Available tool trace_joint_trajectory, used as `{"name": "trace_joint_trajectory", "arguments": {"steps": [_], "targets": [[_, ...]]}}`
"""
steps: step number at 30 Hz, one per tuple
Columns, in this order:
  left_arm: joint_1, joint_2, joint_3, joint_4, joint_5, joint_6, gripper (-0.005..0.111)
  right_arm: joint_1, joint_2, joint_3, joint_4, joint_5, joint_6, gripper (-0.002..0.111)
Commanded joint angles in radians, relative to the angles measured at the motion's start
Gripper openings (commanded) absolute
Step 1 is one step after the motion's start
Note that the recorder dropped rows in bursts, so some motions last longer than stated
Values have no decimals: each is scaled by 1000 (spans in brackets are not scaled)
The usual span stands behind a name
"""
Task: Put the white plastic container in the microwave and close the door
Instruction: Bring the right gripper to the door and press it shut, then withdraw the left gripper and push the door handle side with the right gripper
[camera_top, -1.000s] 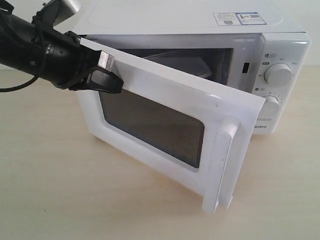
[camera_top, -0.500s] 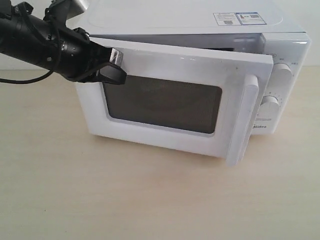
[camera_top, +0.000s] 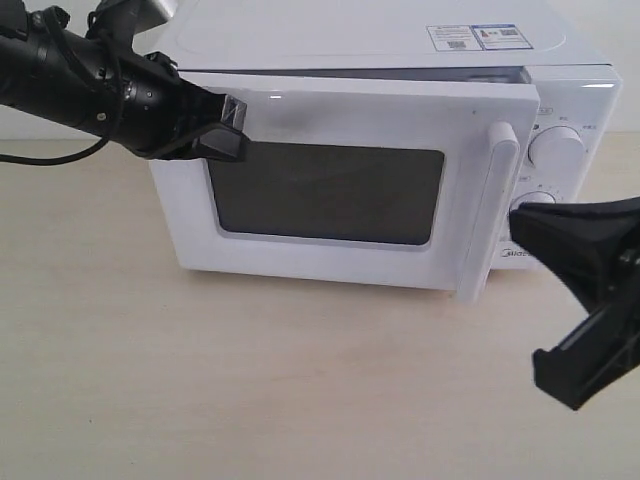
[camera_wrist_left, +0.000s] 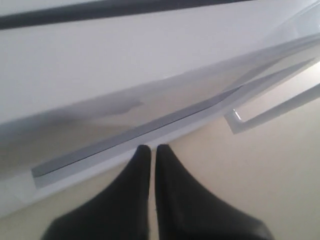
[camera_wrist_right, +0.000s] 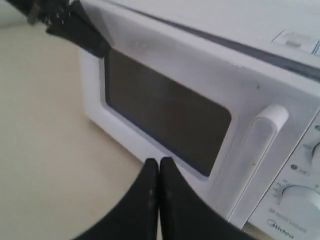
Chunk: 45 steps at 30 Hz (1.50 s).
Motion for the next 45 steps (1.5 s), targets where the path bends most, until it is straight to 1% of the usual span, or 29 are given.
{"name": "trace_joint_trajectory", "arguments": {"steps": [1,3,6,9,10,11,12,17,21,24,26,28,29,30,33,34,35,36,38,40,42,43,44,45], "targets": [[-3,0,-8,-8,-21,7,4,2,109,-8,-109,-15,157,0],[-3,0,-8,-8,-32,7,4,2,137,-8,-199,-19,294,0],[-3,0,-8,-6,-46,7,4,11,147,-8,-471,-62,598,0],[-3,0,-8,-6,-53,7,4,93,149,11,-755,-262,985,0],[-3,0,-8,-6,-54,10,4,130,151,20,-813,-331,1081,0],[-3,0,-8,-6,-54,15,4,169,160,30,-855,-417,1148,0],[-3,0,-8,-6,-56,15,4,207,173,38,-853,-494,1172,0],[-3,0,-8,-6,-60,15,4,337,334,41,-702,-707,1159,0],[-3,0,-8,-6,-60,15,4,390,490,23,-670,-919,1206,0],[-3,0,-8,-6,-58,18,4,390,559,-30,-544,-957,1164,0],[-3,0,-8,-6,-63,18,4,390,583,-97,-505,-897,1048,0],[-3,0,-8,1,-56,18,4,390,594,-142,-404,-904,946,0],[-3,-2,-8,9,-50,18,4,382,600,-166,-342,-914,878,0],[-3,-7,-8,21,-39,18,4,352,605,-190,-328,-882,835,0],[-3,-32,-8,47,1,3,4,274,605,-209,-356,-785,835,0],[-3,-57,-5,96,33,-21,4,232,605,-214,-359,-747,835,0],[-3,-71,-3,123,43,-42,4,213,605,-214,-370,-739,835,0],[-3,-119,23,199,50,-90,4,176,605,-214,-399,-732,835,0],[-3,-203,76,243,46,-127,4,147,605,-216,-423,-718,837,0],[-3,-300,161,248,28,-148,4,111,605,-227,-425,-652,837,0],[-3,-398,239,248,-12,-156,4,84,611,-236,-471,-634,839,0],[-3,-482,299,248,-47,-156,4,68,617,-246,-481,-634,839,0],[-3,-532,332,248,-71,-156,4,60,623,-254,-481,-620,839,0],[-3,-632,387,248,-105,-160,4,43,630,-262,-482,-594,839,0]]}}
